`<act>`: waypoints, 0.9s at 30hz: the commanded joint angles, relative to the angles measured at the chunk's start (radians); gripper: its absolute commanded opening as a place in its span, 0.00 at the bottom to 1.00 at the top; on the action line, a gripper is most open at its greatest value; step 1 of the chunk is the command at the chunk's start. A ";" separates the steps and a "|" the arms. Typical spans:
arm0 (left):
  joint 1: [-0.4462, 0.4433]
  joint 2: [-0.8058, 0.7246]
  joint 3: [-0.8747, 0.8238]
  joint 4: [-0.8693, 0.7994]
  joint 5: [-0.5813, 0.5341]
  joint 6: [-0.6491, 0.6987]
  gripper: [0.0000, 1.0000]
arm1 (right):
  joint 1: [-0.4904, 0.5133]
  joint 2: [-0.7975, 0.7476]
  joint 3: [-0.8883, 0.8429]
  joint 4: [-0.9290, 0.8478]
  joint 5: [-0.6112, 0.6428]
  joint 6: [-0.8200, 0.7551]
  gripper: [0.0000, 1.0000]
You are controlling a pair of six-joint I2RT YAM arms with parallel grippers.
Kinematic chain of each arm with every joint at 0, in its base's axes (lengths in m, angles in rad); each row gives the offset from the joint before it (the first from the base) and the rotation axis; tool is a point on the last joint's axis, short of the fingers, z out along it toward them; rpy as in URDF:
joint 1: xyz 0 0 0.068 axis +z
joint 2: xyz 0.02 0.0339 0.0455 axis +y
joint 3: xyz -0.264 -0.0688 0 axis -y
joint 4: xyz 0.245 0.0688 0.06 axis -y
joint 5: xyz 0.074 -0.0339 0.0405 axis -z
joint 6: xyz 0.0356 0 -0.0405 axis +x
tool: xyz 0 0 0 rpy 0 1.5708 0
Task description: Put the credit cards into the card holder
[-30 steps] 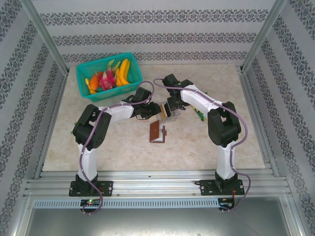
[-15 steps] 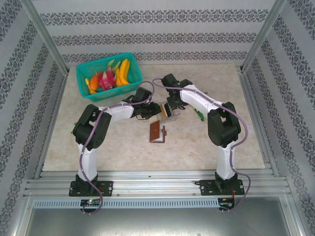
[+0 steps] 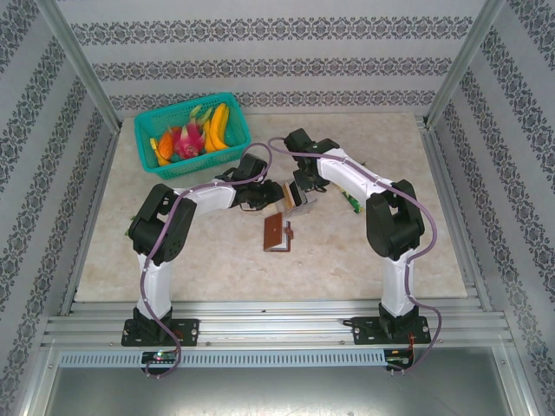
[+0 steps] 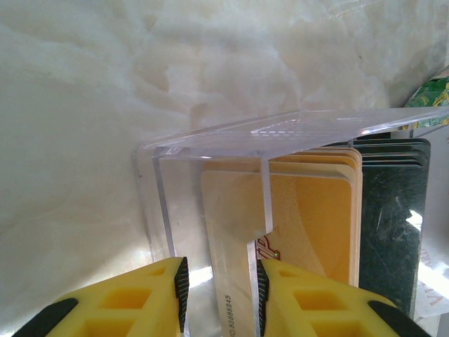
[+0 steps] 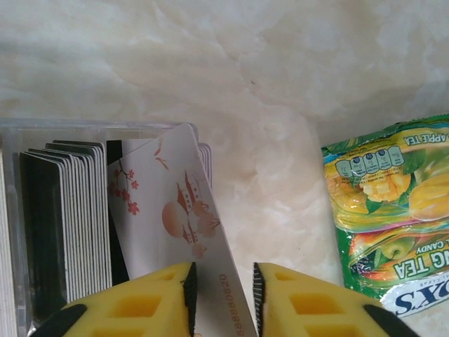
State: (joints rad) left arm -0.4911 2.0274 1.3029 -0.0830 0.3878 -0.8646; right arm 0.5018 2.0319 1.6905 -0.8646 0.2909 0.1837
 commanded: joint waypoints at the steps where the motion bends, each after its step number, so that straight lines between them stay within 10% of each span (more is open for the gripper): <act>1: -0.004 -0.007 -0.023 -0.052 -0.037 0.004 0.34 | 0.004 -0.023 0.028 -0.040 0.005 -0.008 0.20; 27: -0.005 -0.040 -0.017 -0.053 -0.032 0.023 0.35 | 0.014 -0.235 -0.077 0.071 -0.233 0.160 0.00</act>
State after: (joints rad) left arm -0.4911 2.0262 1.3029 -0.0841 0.3870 -0.8635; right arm 0.5190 1.8839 1.6604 -0.8524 0.1307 0.2596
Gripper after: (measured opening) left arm 0.350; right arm 0.040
